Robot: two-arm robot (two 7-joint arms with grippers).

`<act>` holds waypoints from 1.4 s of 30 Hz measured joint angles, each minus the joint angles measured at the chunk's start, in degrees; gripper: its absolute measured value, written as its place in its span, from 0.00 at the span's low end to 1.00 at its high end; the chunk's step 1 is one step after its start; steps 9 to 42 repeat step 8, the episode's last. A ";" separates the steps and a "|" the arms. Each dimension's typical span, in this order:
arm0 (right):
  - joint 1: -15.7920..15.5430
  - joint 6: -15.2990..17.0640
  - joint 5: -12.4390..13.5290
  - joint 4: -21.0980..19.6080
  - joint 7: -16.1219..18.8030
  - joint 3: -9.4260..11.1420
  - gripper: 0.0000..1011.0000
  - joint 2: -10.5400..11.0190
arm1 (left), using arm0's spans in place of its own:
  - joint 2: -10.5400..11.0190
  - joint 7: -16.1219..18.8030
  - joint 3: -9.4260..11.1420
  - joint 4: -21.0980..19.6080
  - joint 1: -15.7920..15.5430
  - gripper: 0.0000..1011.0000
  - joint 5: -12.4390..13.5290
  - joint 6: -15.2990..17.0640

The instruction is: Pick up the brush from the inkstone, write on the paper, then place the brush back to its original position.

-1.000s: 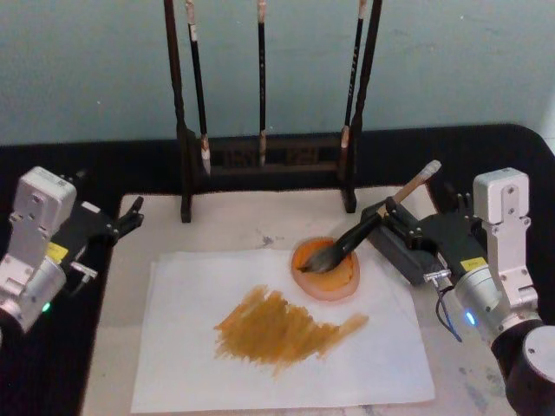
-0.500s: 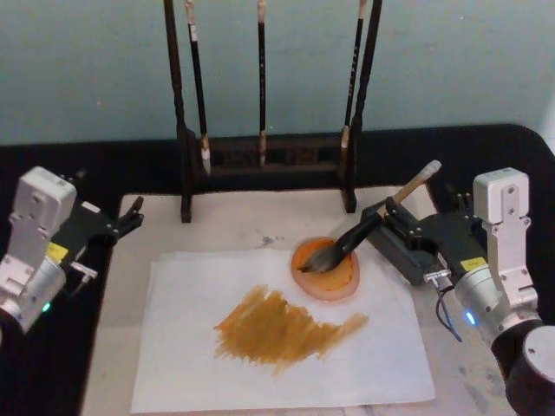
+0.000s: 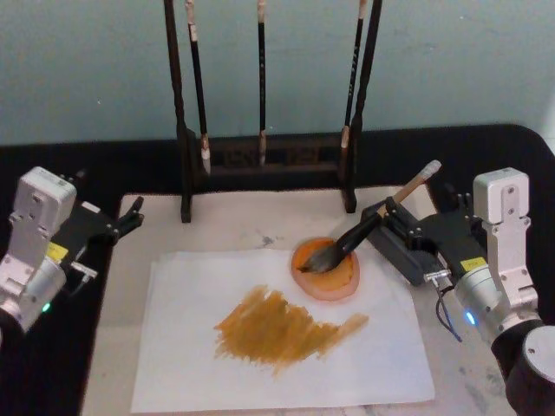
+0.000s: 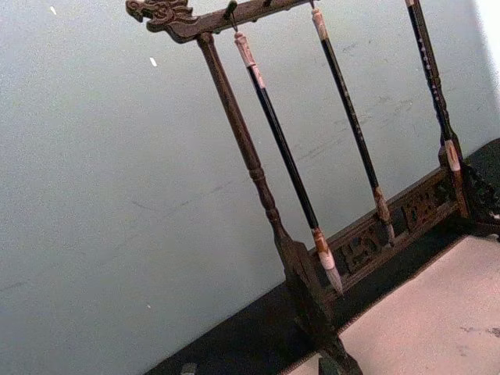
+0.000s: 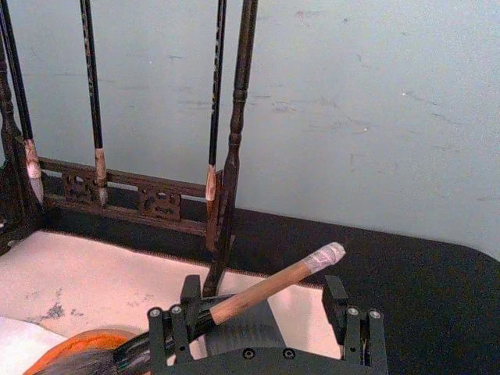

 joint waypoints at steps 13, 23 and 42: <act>0.00 0.00 0.00 0.00 0.00 0.00 0.99 0.00 | 0.00 0.00 0.00 0.00 0.00 1.00 0.00 0.00; 0.00 0.00 0.00 0.00 0.00 0.00 0.99 0.00 | 0.00 0.00 0.00 0.00 0.00 1.00 0.00 0.00; 0.00 0.00 0.00 0.00 0.00 0.00 0.99 0.00 | 0.00 0.00 0.00 0.00 0.00 1.00 0.00 0.00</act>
